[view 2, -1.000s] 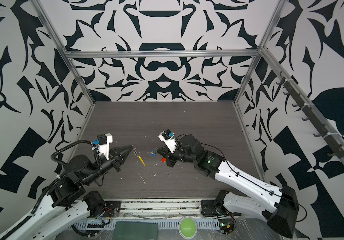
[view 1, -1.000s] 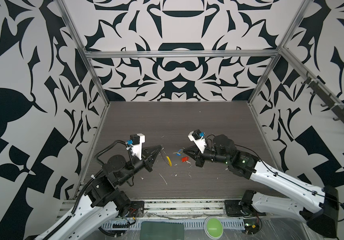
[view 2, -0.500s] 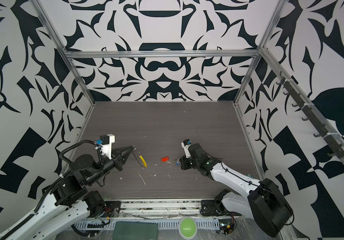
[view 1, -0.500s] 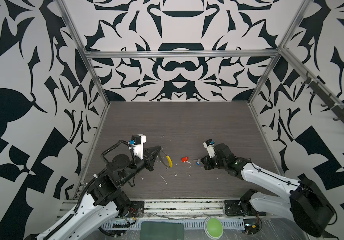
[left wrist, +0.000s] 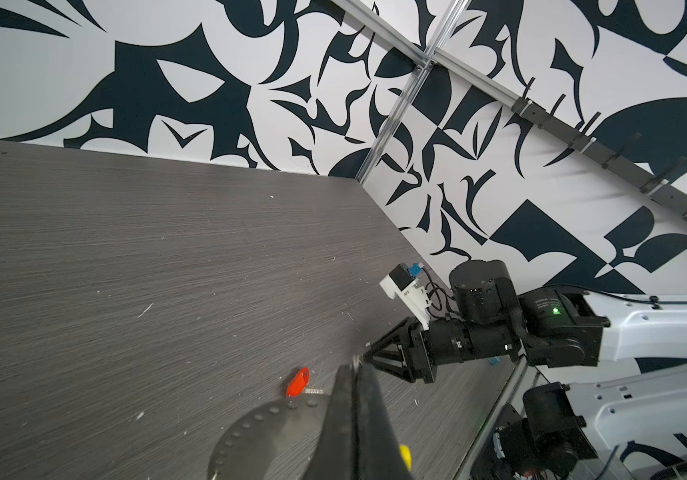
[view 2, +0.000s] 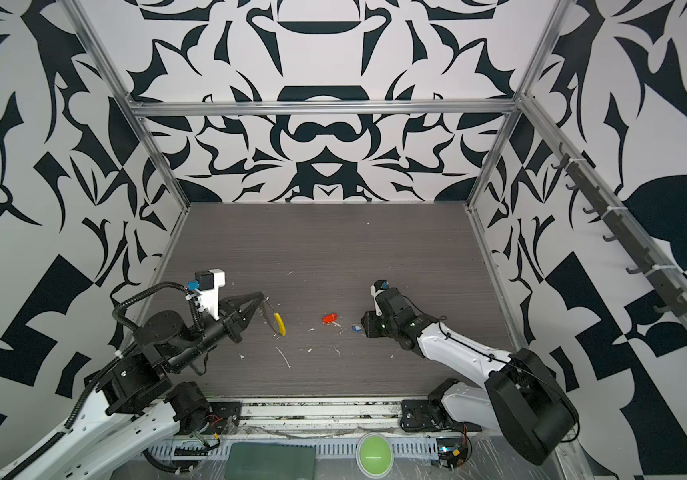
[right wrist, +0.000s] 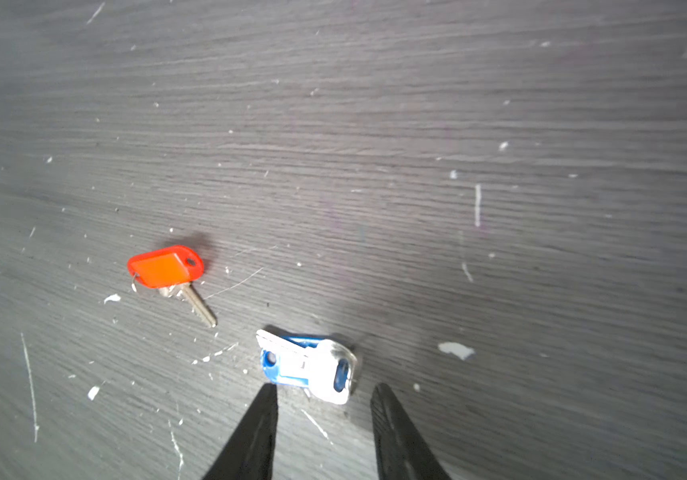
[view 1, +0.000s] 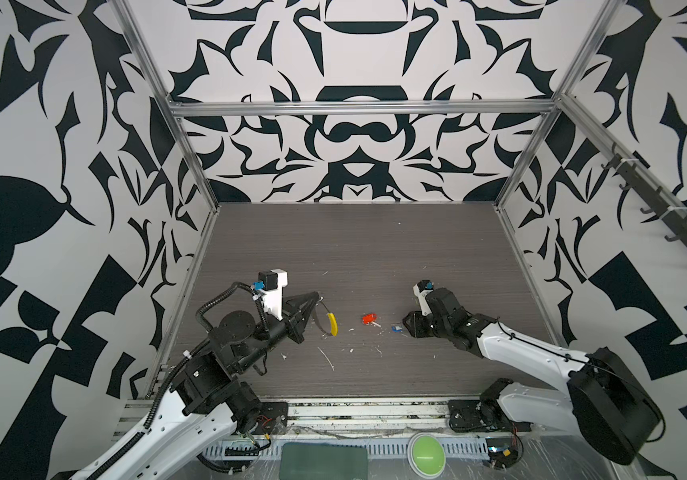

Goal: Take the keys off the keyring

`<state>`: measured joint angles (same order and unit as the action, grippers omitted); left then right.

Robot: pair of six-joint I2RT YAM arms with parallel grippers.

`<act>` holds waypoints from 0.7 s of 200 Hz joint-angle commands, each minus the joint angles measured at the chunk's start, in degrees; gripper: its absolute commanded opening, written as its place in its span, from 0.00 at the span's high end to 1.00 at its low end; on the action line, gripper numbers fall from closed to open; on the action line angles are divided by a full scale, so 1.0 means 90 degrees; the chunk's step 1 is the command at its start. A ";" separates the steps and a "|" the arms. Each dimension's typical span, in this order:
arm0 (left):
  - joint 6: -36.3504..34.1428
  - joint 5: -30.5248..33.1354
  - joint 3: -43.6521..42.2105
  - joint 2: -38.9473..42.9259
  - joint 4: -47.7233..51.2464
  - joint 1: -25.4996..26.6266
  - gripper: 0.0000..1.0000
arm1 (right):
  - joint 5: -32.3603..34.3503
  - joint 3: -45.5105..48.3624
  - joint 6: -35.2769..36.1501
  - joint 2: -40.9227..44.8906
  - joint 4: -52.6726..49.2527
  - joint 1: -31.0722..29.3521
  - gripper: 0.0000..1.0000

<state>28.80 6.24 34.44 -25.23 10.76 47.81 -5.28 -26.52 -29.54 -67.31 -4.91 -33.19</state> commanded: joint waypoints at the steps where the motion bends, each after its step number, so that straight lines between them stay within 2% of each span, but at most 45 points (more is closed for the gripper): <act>1: 0.0091 0.0039 0.0010 0.0098 -0.0005 0.0020 1.00 | 0.0304 -0.0298 -0.0097 0.0438 -0.0189 0.0020 0.54; 32: 0.0111 0.0037 0.0021 0.0099 -0.0004 0.0020 1.00 | 0.0220 -0.0663 0.0089 0.0982 -0.0391 0.0016 0.49; 42: 0.0111 0.0049 0.0021 0.0099 -0.0014 0.0020 1.00 | -0.0015 -0.0808 0.0163 0.1147 -0.0319 0.0018 0.44; 82: 0.0113 0.0087 0.0060 0.0032 -0.0054 0.0020 1.00 | -0.0971 -0.1737 0.0362 0.1317 -0.0128 -0.0114 0.37; 101: 0.0126 0.0150 0.0089 -0.0044 -0.0036 0.0020 1.00 | -0.0838 -0.2323 0.0668 0.1207 -0.0112 -0.0717 0.37; 140: 0.0182 0.0234 0.0104 -0.0186 -0.0042 0.0020 1.00 | -0.0307 -0.3203 0.1527 0.0792 0.0190 -0.2367 0.36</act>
<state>29.43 7.05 34.44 -26.61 11.51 47.81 -9.82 -50.94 -21.96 -58.72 -6.70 -48.42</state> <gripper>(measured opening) 0.041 0.636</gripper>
